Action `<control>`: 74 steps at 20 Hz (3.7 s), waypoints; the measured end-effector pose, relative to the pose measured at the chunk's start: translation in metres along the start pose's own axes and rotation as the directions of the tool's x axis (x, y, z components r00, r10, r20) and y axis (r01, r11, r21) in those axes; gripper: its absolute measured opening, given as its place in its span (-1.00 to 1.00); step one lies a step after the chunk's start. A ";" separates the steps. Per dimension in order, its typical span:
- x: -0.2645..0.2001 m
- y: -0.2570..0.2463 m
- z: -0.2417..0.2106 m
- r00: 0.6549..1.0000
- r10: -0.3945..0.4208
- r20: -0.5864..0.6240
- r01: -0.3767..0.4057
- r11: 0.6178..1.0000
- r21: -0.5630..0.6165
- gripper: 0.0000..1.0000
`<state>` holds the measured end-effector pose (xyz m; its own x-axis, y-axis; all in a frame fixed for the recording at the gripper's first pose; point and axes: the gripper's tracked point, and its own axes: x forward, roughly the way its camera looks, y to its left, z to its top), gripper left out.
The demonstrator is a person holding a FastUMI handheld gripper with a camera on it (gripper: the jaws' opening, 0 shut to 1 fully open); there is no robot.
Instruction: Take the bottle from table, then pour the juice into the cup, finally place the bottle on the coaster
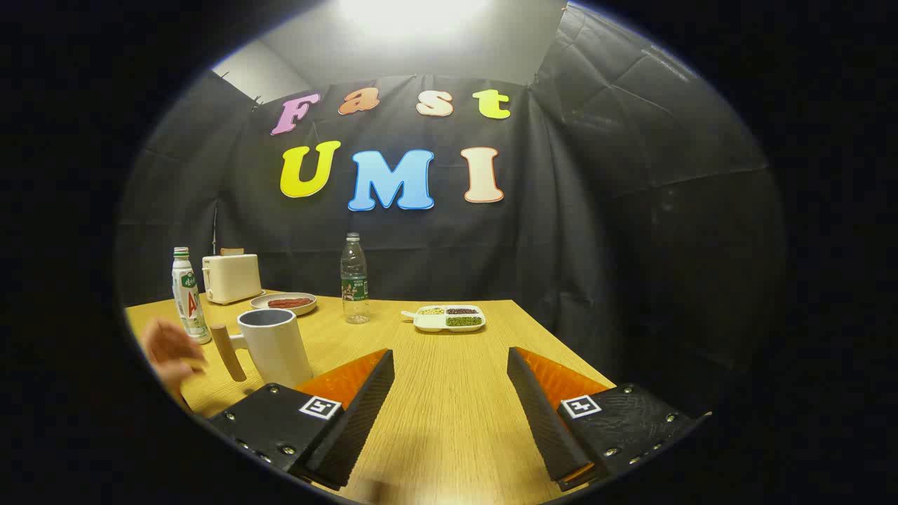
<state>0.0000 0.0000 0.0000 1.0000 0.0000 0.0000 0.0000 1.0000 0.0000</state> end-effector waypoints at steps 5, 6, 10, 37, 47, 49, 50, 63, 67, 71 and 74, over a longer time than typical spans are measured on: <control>0.000 0.000 -0.001 1.000 0.001 -0.001 -0.001 1.000 0.000 0.97; 0.000 0.000 0.000 1.000 0.001 -0.001 -0.001 1.000 0.000 0.97; -0.001 0.001 0.001 1.000 -0.001 0.001 0.001 1.000 0.003 0.96; 0.045 0.086 0.115 0.996 -0.059 0.068 0.056 0.997 0.056 0.96; -0.013 0.289 0.173 0.943 0.240 0.231 -0.255 0.966 0.038 0.96; -0.017 0.325 0.165 0.926 0.302 0.227 -0.317 0.948 0.032 0.96; -0.018 0.341 0.161 0.921 0.323 0.219 -0.337 0.941 0.027 0.96; 0.004 0.463 0.075 0.889 0.452 0.073 -0.457 0.887 0.070 0.96; 0.031 0.473 0.041 0.911 0.413 0.003 -0.413 0.909 0.061 0.97; 0.051 0.485 0.019 0.913 0.408 -0.030 -0.404 0.910 0.096 0.97; 0.059 0.486 0.015 0.923 0.383 -0.042 -0.379 0.922 0.075 0.58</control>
<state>0.0586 0.4855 0.0146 0.9229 0.3827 -0.0415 -0.3790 0.9223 0.0754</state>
